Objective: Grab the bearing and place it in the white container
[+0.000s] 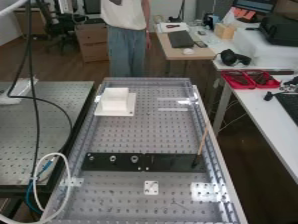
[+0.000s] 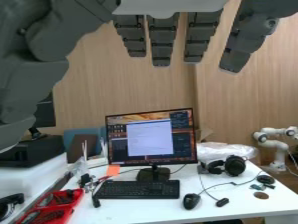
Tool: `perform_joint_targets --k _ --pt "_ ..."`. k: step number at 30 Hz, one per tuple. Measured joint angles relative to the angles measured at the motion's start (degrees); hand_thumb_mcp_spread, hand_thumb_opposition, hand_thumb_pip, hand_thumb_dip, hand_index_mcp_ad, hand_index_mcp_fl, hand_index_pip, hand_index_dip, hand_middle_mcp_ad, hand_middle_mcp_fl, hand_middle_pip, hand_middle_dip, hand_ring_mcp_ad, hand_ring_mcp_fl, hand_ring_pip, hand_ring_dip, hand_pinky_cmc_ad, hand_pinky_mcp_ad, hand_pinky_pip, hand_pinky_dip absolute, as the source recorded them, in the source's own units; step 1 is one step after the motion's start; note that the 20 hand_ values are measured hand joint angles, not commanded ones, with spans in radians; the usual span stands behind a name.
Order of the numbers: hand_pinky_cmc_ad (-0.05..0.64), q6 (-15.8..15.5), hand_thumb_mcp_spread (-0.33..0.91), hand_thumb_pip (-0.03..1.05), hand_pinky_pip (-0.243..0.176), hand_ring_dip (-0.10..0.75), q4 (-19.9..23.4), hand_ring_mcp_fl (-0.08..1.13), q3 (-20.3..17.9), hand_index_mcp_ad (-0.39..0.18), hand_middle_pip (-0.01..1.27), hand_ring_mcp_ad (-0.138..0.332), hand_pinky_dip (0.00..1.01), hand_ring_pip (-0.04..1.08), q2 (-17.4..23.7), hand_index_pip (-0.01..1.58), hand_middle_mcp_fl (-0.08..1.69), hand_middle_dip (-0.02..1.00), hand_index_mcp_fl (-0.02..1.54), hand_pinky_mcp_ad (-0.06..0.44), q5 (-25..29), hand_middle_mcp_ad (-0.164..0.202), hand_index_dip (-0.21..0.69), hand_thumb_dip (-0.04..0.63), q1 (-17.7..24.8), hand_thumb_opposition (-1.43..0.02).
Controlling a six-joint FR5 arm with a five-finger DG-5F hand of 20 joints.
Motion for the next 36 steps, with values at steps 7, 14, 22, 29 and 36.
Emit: perform_joint_targets --k 7,14,22,29,36 --pt "0.353 0.1 0.25 0.32 -0.065 0.059 0.3 0.0 -0.3 0.01 0.14 0.14 0.25 0.1 0.1 0.07 0.01 0.17 0.02 0.291 0.1 0.084 0.098 0.023 -0.1 -0.64" --pt "0.349 0.2 0.25 0.32 -0.065 0.059 0.5 0.0 -0.7 0.007 0.14 0.14 0.25 0.1 0.3 0.07 0.01 0.17 0.02 0.291 0.0 0.086 0.098 0.023 -0.1 -0.64" --pt "0.353 0.3 0.25 0.32 -0.065 0.059 1.8 0.0 -2.6 0.007 0.14 0.14 0.25 0.1 0.6 0.07 0.01 0.17 0.02 0.29 0.6 0.086 0.098 0.023 0.1 -0.65" --pt "0.346 -0.1 0.24 0.32 -0.065 0.059 3.4 0.0 -5.4 0.007 0.14 0.14 0.25 0.1 0.8 0.07 0.01 0.17 0.02 0.29 2.3 0.086 0.098 0.021 0.6 -0.65" --pt "0.346 0.5 0.25 0.33 -0.065 0.059 5.7 0.0 -8.9 0.007 0.14 0.14 0.24 0.1 1.2 0.07 0.01 0.17 0.02 0.291 4.2 0.084 0.098 0.023 1.1 -0.66"
